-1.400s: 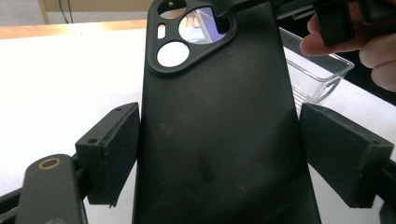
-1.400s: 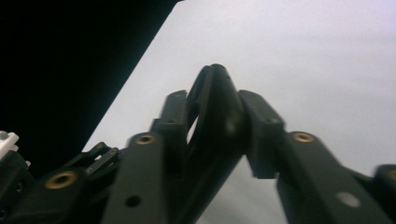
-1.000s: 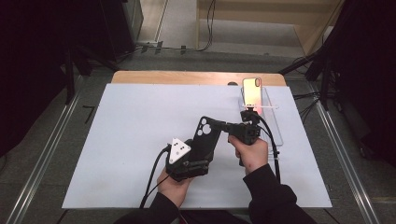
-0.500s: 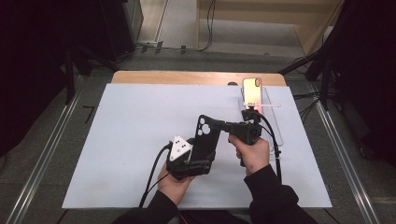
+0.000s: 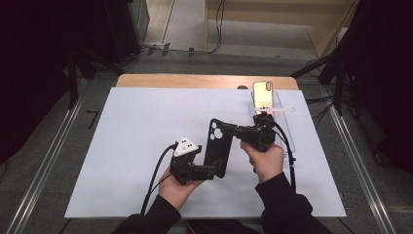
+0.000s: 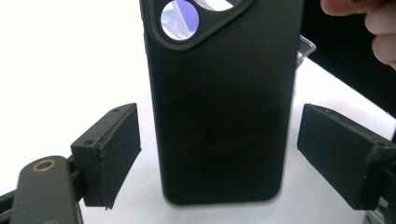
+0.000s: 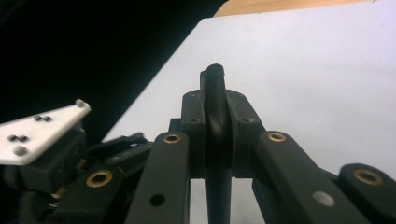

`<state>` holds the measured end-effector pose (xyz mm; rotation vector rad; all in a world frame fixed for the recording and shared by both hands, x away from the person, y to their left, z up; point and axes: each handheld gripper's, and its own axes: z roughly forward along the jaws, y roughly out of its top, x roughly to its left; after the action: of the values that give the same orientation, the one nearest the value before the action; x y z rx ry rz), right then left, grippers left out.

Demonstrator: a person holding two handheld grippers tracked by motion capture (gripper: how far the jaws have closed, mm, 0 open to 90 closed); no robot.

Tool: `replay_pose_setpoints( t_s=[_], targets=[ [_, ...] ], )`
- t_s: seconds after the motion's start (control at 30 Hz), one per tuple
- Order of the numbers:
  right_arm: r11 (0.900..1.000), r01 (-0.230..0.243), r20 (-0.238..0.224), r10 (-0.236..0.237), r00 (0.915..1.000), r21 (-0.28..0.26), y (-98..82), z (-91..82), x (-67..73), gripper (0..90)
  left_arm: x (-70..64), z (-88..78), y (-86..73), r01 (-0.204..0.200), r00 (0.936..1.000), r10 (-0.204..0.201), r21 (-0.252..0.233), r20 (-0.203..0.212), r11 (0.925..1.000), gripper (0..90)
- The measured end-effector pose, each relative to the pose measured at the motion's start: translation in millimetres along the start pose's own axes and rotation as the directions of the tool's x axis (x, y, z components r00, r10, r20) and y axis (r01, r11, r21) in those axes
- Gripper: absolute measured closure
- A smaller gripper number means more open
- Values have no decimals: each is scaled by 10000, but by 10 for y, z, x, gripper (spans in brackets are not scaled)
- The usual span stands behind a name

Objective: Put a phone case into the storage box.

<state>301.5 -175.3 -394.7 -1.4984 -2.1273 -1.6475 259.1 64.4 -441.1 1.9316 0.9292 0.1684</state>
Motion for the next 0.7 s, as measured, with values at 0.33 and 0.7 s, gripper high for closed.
replay_pose_setpoints(
  t_s=[0.33, 0.7],
  targets=[
    [9940, 1079, 240, -1083, 9938, 180, -26, -24, 23, 774, 74, -116, 114, -148, 9997, 136, 590, 195, 9981, 163],
    [9767, 2079, -3, -2082, 9781, 535, -66, -50, 24, 774, 217, -160, 239, -65, 9955, -62, 1326, 951, 9911, 172]
  ],
)
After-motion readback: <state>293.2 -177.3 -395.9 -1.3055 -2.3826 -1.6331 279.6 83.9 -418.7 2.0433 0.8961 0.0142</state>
